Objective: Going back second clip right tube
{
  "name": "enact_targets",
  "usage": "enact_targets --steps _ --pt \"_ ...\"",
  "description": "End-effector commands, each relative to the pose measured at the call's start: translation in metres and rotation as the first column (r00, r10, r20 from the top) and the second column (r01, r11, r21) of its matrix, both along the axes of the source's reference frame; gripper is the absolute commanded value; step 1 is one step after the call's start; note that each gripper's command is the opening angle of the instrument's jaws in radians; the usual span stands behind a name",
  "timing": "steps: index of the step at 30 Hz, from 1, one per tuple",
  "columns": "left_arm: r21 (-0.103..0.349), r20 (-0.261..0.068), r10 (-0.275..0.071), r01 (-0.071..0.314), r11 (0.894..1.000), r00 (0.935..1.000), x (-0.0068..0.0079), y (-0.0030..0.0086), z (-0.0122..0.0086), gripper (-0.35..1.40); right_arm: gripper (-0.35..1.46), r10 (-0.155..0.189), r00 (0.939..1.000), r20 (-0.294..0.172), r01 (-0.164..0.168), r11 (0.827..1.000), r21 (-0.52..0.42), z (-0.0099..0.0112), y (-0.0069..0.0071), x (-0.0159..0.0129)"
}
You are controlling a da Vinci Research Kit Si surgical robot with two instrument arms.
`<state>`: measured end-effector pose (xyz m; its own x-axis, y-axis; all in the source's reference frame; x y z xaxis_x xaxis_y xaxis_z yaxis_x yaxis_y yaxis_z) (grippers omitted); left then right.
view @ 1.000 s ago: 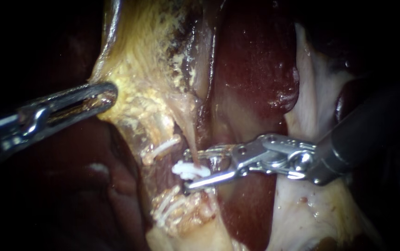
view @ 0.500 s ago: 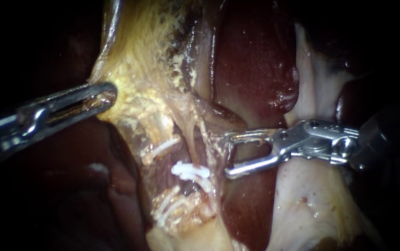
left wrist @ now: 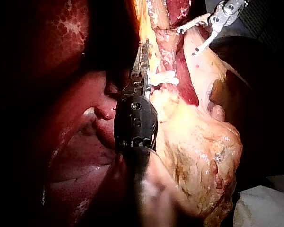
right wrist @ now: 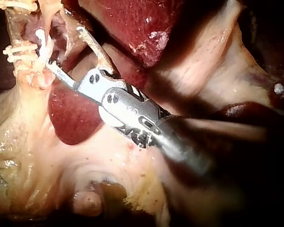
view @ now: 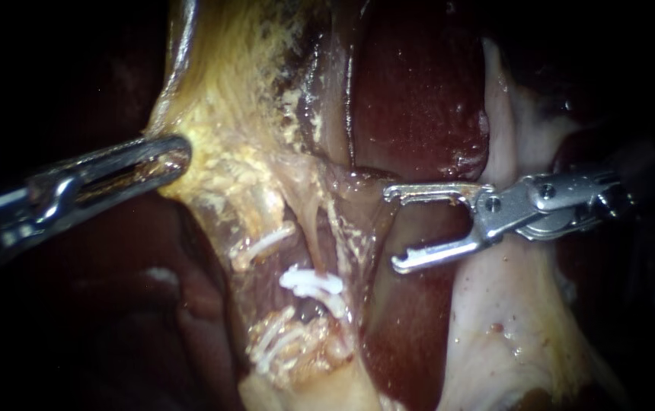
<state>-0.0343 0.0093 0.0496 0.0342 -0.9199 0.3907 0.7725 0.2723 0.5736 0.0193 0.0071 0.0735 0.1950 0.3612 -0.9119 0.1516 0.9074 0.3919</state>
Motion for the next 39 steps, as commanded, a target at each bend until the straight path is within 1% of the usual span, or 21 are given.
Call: enact_targets --steps 1,6,10,12,13,14,15,18,21,23,26,30,39 --pt "0.001 0.004 0.003 -0.003 1.0 1.0 -0.0002 -0.0001 0.0003 -0.35 0.6 -0.003 1.0 -0.001 0.003 1.0 -0.012 0.0001 0.0 0.0" --pt "-0.001 0.015 0.012 -0.012 1.0 0.9998 -0.0008 -0.0006 0.0017 -0.35 0.6 -0.009 0.9999 -0.008 0.009 0.999 -0.04 0.0 -0.0001 -0.0004" --pt "0.001 0.035 0.024 -0.024 1.0 0.9991 -0.0015 -0.001 0.0042 -0.35 0.6 -0.013 0.9998 -0.012 0.013 0.999 -0.052 -0.0002 -0.0002 -0.0008" --pt "-0.012 0.039 0.045 -0.044 0.999 0.9982 -0.0019 -0.0012 0.0054 -0.35 0.6 -0.014 0.9998 -0.012 0.014 0.999 -0.051 -0.0002 -0.0002 -0.001" --pt "-0.025 0.042 0.064 -0.063 0.998 0.997 -0.0022 -0.0014 0.0064 -0.35 0.6 -0.015 0.9998 -0.013 0.014 0.999 -0.051 -0.0002 -0.0002 -0.0011" --pt "-0.029 0.044 0.072 -0.071 0.997 0.9964 -0.0024 -0.0014 0.0068 -0.35 0.6 -0.015 0.9998 -0.013 0.014 0.999 -0.051 -0.0002 -0.0002 -0.0012" --pt "-0.045 0.042 0.094 -0.092 0.995 0.9947 -0.0028 -0.0015 0.0077 -0.35 0.6 -0.015 0.9998 -0.013 0.015 0.999 -0.051 -0.0002 -0.0002 -0.0013" --pt "-0.076 0.042 0.137 -0.133 0.988 0.9897 -0.0037 -0.0016 0.0098 -0.35 0.6 -0.016 0.9998 -0.013 0.015 0.999 -0.051 -0.0002 -0.0002 -0.0014" --pt "-0.093 0.048 0.158 -0.153 0.984 0.9862 -0.0045 -0.0017 0.0116 -0.35 0.6 -0.014 0.9998 -0.012 0.013 0.999 -0.052 -0.0003 -0.0003 -0.0014" --pt "-0.095 0.047 0.17 -0.165 0.982 0.9844 -0.0051 -0.0016 0.0125 -0.35 0.6 -0.014 0.9998 -0.012 0.013 0.999 -0.052 -0.0004 -0.0003 -0.0013" --pt "-0.095 0.048 0.174 -0.169 0.981 0.9836 -0.0059 -0.0016 0.0131 -0.35 0.6 -0.013 0.9998 -0.012 0.013 0.999 -0.052 -0.0005 -0.0003 -0.0013" --pt "-0.091 0.043 0.175 -0.17 0.981 0.9837 -0.0067 -0.0016 0.0132 -0.35 0.6 -0.013 0.9998 -0.012 0.012 0.999 -0.052 -0.0005 -0.0003 -0.0013" --pt "-0.09 0.041 0.175 -0.171 0.981 0.9836 -0.0069 -0.0017 0.0133 -0.35 0.6 -0.013 0.9999 -0.011 0.012 0.999 -0.051 -0.0006 -0.0003 -0.0012"
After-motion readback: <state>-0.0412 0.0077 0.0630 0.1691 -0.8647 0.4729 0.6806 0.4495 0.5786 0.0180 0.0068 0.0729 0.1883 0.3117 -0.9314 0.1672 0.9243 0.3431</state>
